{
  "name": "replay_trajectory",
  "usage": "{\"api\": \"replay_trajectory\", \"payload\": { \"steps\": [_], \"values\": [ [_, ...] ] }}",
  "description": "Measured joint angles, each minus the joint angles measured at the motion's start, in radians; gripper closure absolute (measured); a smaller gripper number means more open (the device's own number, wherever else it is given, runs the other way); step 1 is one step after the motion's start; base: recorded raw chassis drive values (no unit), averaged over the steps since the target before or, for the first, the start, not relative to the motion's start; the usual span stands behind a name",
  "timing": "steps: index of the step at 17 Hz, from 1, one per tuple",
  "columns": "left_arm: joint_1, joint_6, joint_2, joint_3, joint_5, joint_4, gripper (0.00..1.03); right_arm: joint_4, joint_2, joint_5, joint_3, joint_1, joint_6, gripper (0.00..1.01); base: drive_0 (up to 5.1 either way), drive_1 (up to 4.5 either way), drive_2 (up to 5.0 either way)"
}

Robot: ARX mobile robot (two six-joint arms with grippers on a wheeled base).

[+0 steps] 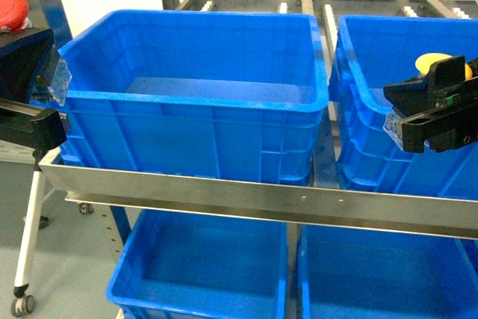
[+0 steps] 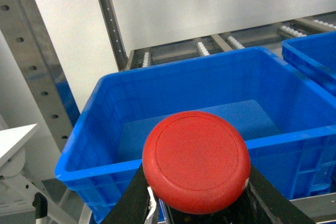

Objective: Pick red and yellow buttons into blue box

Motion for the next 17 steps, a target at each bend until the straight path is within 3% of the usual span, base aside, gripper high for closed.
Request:
{"api": "replay_trajectory", "payload": {
  "steps": [17],
  "values": [
    [0.000,0.000,0.000,0.000,0.000,0.000,0.78,0.001,0.000,0.002,0.000,0.000,0.000,0.75,4.5,-2.12,-1.9]
  ]
}}
